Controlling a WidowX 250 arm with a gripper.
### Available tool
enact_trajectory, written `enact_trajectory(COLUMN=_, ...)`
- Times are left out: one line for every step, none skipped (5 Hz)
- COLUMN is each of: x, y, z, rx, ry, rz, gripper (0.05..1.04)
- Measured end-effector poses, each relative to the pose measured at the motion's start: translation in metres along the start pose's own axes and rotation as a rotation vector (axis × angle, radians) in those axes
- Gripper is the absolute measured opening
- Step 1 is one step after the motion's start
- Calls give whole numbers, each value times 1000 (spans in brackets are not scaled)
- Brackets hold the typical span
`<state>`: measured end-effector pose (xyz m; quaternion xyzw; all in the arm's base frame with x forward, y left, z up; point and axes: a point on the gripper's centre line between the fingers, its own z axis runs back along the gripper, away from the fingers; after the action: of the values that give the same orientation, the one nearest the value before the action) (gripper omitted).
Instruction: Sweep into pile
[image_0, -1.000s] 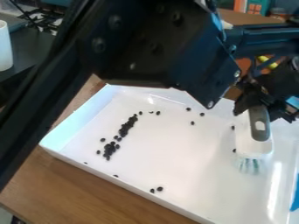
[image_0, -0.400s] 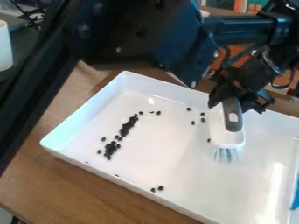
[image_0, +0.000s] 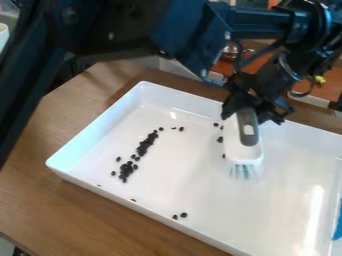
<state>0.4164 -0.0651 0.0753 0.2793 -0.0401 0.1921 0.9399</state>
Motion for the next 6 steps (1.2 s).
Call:
enact_trajectory(x=6, y=15, z=-11, rx=5, ry=27, rz=35, gripper=494)
enact_trajectory(x=11, y=27, z=-18, rx=10, ry=42, rz=65, gripper=494)
enact_trajectory(x=13, y=41, z=-25, rx=10, ry=55, rz=117, gripper=494)
enact_trajectory(x=13, y=54, z=-34, rx=26, ry=57, rz=183, gripper=494)
enact_trajectory(x=10, y=61, z=-38, rx=35, ry=56, rz=209, gripper=494)
enact_trajectory(x=2, y=72, z=-43, rx=49, ry=70, rz=240, gripper=494)
